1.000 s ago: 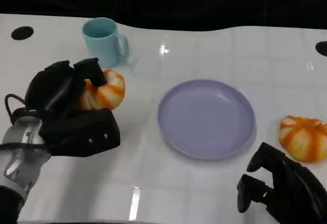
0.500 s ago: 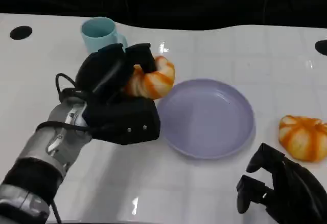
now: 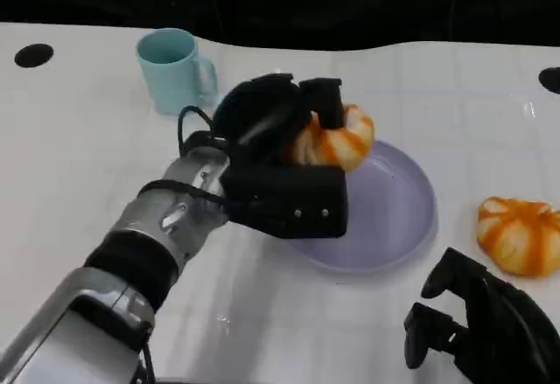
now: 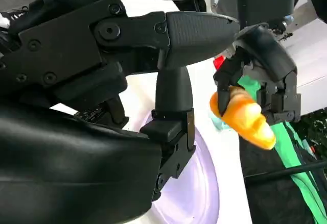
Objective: Grasp the bread from the table and place it into the plate.
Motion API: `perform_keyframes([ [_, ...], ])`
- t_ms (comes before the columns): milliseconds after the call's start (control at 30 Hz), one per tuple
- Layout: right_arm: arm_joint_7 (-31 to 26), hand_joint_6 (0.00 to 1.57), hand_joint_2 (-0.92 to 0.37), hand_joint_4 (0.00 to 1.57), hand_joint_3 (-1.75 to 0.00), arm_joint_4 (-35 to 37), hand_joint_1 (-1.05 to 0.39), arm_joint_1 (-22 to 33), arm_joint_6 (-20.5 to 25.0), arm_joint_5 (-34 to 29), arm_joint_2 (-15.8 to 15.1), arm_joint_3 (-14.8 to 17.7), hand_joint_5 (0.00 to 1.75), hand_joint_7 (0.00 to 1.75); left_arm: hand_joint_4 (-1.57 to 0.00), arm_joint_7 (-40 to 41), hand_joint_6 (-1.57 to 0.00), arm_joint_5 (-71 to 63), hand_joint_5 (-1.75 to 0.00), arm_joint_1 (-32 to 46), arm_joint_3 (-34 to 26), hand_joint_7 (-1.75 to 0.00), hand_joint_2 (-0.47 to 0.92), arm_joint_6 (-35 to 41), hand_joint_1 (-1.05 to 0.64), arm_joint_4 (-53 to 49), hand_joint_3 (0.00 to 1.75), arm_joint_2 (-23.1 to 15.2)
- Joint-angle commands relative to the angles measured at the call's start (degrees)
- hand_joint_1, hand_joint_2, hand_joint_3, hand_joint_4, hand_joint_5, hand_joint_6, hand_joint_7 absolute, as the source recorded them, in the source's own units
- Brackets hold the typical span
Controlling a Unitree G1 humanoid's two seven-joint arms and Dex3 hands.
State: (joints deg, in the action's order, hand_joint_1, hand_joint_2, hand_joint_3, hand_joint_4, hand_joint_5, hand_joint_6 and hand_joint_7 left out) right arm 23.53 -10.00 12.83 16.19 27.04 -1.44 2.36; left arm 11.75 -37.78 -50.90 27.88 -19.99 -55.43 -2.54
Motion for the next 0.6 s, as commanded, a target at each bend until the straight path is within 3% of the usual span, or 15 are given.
perform_keyframes([
  [33,0.1,0.48,-0.92,0.77,-0.46,-1.0,-0.56,0.7,0.2,0.8,-0.1,0.0,1.75,1.75,-0.91,1.1,-0.69,-0.9,-1.75,-2.7,1.2,-1.74,0.56,0.0,-0.20,-2.6,1.06,1.2],
  [300,-0.4,0.49,-0.92,0.77,-0.45,-2.0,-0.56,1.3,0.2,0.3,-0.1,-0.5,1.75,1.75,-0.86,-1.4,-0.67,-0.1,-1.73,-4.2,2.1,-1.69,0.58,-1.1,-0.21,-6.7,1.02,2.5],
  [367,-0.2,0.49,-0.92,0.77,-0.45,-1.9,-0.56,1.3,0.0,0.3,-0.3,-0.6,1.75,1.75,-0.76,-4.3,-0.68,0.9,-1.68,-4.5,1.8,-1.43,0.60,-2.4,-0.21,-7.4,0.96,2.4],
  [400,-0.1,0.49,-0.92,0.77,-0.45,-1.8,-0.55,1.2,-0.1,0.3,-0.3,-0.6,1.75,1.75,-0.67,-5.5,-0.65,1.4,-1.50,-4.6,1.7,-1.13,0.67,-3.1,-0.25,-7.7,0.83,2.2],
  [467,0.0,0.49,-0.92,0.77,-0.46,-1.8,-0.55,1.2,-0.1,0.4,-0.4,-0.5,1.75,1.75,-0.63,-8.0,-0.66,0.9,-1.39,-5.1,2.4,-0.92,0.72,-3.5,-0.27,-8.0,0.72,1.8],
  [500,-0.1,0.49,-0.92,0.77,-0.46,-1.8,-0.55,1.2,0.0,0.5,-0.3,-0.5,1.75,1.75,-0.39,-9.2,-0.45,0.4,-1.12,-5.4,2.9,-0.68,0.83,-3.4,-0.35,-8.2,0.56,1.6],
  [567,-0.1,0.49,-0.92,0.77,-0.46,-1.8,-0.55,1.2,0.1,0.7,-0.3,-0.4,1.75,1.75,-0.30,-11.9,-0.37,0.0,-0.93,-5.9,3.5,-0.50,0.90,-3.0,-0.40,-8.2,0.44,1.2],
  [600,0.0,0.49,-0.92,0.77,-0.46,-1.7,-0.55,1.2,0.0,0.7,-0.3,-0.3,1.75,1.75,-0.12,-13.5,-0.22,0.0,-0.74,-6.2,3.7,-0.39,0.91,-2.6,-0.52,-8.1,0.44,1.1],
])
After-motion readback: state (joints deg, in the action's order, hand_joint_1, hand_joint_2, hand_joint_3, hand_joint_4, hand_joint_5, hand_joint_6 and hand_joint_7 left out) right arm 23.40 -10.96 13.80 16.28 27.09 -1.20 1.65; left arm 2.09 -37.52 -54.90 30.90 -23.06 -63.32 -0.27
